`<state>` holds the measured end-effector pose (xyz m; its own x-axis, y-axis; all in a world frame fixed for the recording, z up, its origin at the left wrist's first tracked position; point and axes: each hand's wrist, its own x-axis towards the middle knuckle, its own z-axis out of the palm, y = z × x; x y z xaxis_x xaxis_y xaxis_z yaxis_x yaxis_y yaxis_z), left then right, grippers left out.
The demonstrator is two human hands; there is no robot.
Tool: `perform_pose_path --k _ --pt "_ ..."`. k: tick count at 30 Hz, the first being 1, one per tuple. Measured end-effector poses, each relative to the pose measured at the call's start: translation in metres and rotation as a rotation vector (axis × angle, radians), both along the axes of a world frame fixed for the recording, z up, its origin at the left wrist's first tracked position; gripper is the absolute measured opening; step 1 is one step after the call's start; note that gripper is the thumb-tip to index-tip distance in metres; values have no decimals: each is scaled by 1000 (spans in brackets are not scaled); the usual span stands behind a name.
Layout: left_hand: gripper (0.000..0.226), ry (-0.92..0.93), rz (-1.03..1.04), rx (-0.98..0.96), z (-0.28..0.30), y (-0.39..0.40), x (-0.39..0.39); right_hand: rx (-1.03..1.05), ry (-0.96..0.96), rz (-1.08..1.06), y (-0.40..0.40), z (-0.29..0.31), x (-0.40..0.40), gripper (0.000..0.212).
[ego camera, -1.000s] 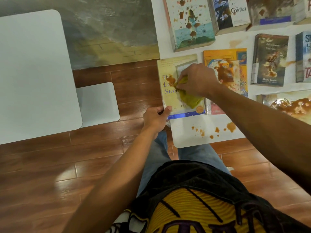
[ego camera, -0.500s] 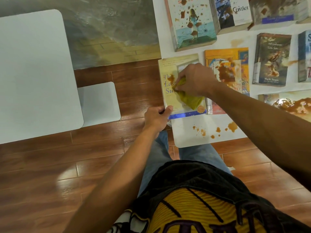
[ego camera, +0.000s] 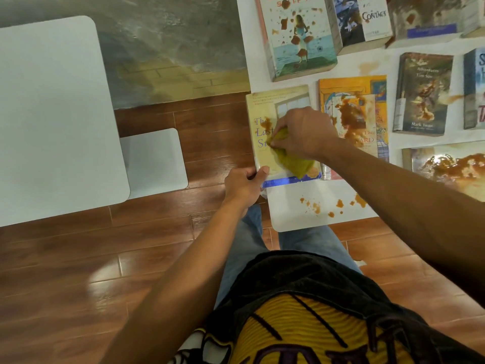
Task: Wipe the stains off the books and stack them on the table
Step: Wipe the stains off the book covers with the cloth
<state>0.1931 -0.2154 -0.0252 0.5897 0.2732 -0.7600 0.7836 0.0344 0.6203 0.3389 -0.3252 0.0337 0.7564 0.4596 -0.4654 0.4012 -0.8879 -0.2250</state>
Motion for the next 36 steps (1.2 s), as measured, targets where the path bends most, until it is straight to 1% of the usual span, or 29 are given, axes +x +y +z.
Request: perform_pose_path --k 2,3,5,6,9,10,13,15,17,18,20,21,22,24,25,28,31,32,34,36 --pt "29 -5 -6 -2 2 0 0 39 -76 -102 0 -2 1 20" --pt "30 -4 -6 -4 3 -1 1 42 -58 -75 1 -3 1 20" --pt "31 -5 -16 -3 3 0 1 9 27 43 6 -2 -3 21" --pt "32 -4 -15 -1 3 1 0 -2 34 67 7 0 -4 22" --pt "32 4 3 -18 4 0 0 11 -105 -53 9 -3 -4 20" --pt "33 6 4 -18 4 -1 0 16 -127 -47 9 -3 -5 20" --pt "34 6 -8 -18 5 0 1 -27 -58 87 9 -1 -3 21" --pt "33 -1 1 -22 5 0 0 -37 -59 36 6 1 5 20" --pt "33 -12 7 -17 6 0 -1 -9 -131 -57 5 0 12 19" --pt "32 -16 6 -11 5 -1 0 -3 -130 -40 6 0 13 18" --pt "32 -24 -3 -4 5 0 0 -35 -63 61 8 1 12 19" --pt "32 -25 -6 -5 4 0 0 -43 -44 73 9 2 13 20" --pt "32 -26 -9 -6 4 0 0 -38 -49 40 9 1 15 21" --pt "32 -32 -12 -9 4 -1 -1 -14 -121 -73 8 -1 19 22" --pt "32 -35 -10 -11 4 -1 -1 -4 -124 -89 9 -2 20 21" --pt "30 -31 -7 -19 5 1 0 -15 -32 -18 12 0 20 19" --pt "32 -26 -13 -23 5 0 0 12 -98 -109 12 0 24 21" --pt "32 -22 -11 -21 5 0 0 18 -98 -101 12 0 24 21" --pt "32 -23 -1 -14 7 0 0 12 -33 -22 15 2 22 22" --pt "31 -23 1 -23 7 0 0 22 -44 -28 16 3 21 22"
